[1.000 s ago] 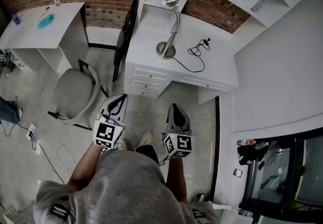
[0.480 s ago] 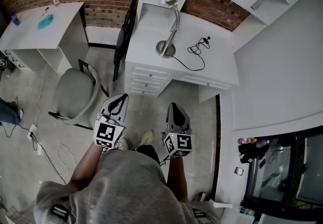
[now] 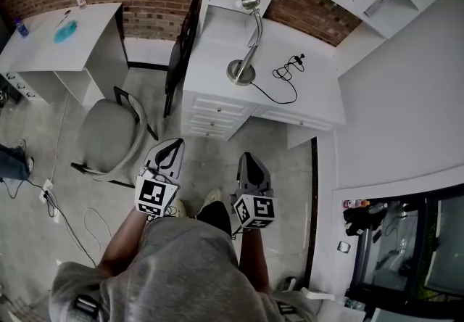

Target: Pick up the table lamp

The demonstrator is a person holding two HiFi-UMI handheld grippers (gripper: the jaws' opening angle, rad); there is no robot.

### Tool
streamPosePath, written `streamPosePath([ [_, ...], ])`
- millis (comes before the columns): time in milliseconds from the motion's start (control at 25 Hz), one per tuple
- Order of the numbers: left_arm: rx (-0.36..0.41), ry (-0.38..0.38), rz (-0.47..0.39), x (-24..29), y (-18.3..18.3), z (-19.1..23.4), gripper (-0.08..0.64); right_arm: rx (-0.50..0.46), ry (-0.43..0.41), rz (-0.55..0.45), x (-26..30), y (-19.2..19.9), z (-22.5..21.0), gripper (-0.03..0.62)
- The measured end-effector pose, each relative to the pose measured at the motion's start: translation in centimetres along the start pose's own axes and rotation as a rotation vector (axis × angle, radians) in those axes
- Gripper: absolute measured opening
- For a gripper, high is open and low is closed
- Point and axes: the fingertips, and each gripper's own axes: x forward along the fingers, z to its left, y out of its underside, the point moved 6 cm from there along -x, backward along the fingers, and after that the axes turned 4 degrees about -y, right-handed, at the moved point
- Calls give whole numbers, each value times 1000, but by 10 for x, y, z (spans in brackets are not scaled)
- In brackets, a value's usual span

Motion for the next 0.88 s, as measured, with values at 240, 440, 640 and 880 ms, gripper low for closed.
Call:
streamPosePath([
  [240,2,-3,-3,21,-1,11,3,-7,-20,0,27,-1,-4,23],
  [440,3,-16,-5,57,-3,20,3,-8,-24,-4,61,-5,-30,23],
  [640,0,-40,-18,103,-12,30,3,-14,-36,-17,100,-17,-63,23],
  [880,-11,-55,-39,161,-26,35,3,-23,-56,-20,144,-33,-104,23],
])
